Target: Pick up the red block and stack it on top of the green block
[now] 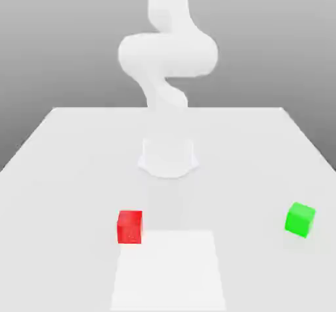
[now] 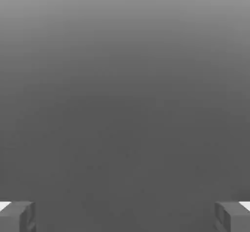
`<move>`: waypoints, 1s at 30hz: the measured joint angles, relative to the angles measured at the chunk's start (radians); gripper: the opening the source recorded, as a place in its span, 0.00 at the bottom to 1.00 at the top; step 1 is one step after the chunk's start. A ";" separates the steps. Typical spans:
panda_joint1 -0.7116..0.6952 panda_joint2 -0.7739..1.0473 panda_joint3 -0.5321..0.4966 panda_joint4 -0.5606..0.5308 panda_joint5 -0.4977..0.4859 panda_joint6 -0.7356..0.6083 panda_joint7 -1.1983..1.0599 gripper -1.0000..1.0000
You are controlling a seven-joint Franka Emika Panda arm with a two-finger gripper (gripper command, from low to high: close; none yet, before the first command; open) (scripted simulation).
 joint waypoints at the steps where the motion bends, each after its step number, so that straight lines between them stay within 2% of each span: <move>1: -0.006 0.029 -0.002 -0.032 -0.009 0.024 -0.005 0.50; 9: -0.052 0.258 -0.054 -0.286 -0.066 0.209 -0.054 0.50; 15: -0.082 0.456 -0.124 -0.497 -0.073 0.368 -0.128 0.50; 19: -0.086 0.707 -0.149 -0.561 0.005 0.562 -0.221 0.50; 23: -0.154 0.870 -0.063 -0.549 0.093 0.698 -0.289 0.50; 24: -0.174 0.902 -0.040 -0.546 0.102 0.725 -0.297 0.00; 30: -0.186 0.917 -0.029 -0.544 0.103 0.738 -0.298 0.00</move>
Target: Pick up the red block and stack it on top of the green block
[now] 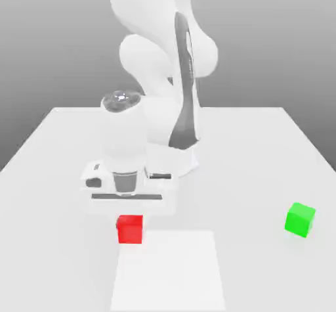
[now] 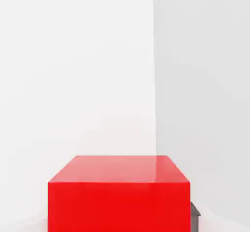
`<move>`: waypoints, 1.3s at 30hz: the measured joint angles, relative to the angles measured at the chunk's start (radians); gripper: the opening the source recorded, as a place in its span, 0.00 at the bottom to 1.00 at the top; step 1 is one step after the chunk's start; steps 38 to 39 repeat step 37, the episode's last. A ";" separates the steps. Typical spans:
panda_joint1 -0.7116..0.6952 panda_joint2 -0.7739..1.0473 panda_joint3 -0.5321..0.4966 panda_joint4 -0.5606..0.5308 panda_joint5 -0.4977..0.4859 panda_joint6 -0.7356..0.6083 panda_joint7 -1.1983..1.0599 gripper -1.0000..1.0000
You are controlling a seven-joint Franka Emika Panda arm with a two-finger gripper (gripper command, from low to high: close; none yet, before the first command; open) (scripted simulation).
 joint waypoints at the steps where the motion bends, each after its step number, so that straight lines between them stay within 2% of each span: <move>1: 0.004 -0.010 -0.004 -0.001 0.001 -0.009 -0.001 0.00; 6: 0.008 -0.165 -0.030 -0.022 -0.082 -0.141 0.061 0.00; 10: 0.021 -0.283 -0.010 -0.031 -0.101 -0.251 0.084 0.00; 19: 0.330 -0.261 0.286 0.104 -0.050 -0.363 0.225 0.00; 24: 0.587 -0.236 0.450 0.195 -0.034 -0.427 0.327 0.00; 29: 0.607 -0.146 0.450 0.223 -0.124 -0.368 0.417 0.00; 34: 0.635 -0.025 0.395 0.229 -0.263 -0.265 0.518 0.00; 35: 0.642 -0.007 0.383 0.230 -0.284 -0.250 0.533 1.00; 39: 0.642 -0.007 0.383 0.230 -0.284 -0.250 0.533 1.00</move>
